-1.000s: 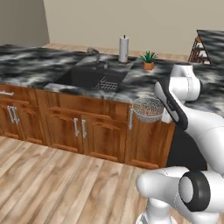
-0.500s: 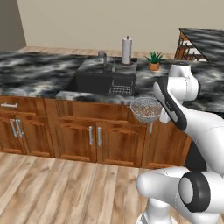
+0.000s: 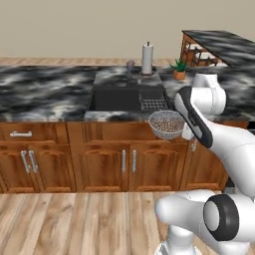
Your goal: Pick the teapot and strainer and place them in the sink. Then turn on the water.
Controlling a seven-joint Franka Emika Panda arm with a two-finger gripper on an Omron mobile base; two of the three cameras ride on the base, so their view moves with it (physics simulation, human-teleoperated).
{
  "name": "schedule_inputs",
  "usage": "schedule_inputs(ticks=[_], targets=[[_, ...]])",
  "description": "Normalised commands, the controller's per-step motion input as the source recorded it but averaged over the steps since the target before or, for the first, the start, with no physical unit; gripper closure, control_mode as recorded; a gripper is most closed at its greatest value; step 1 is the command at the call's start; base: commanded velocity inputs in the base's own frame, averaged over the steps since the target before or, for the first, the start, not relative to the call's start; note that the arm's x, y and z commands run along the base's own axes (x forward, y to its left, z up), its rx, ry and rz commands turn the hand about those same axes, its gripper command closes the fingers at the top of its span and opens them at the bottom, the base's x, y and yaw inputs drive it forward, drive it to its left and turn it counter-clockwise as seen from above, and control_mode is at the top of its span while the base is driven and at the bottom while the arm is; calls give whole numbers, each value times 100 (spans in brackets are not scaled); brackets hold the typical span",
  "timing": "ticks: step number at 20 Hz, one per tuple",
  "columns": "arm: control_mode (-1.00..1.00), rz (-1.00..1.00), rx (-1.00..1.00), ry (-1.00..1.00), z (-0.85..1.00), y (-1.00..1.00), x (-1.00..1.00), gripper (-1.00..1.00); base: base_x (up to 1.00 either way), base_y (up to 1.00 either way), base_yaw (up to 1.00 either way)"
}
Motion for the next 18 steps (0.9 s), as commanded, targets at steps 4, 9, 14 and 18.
schedule_inputs(ticks=[4,9,14,18], targets=[[100,0,0,0,0,0,0,100,37,90,-24],[100,0,0,0,0,0,0,100,45,59,-30],[100,0,0,0,0,0,0,100,87,29,-27],[100,0,0,0,0,0,0,100,86,33,-25]])
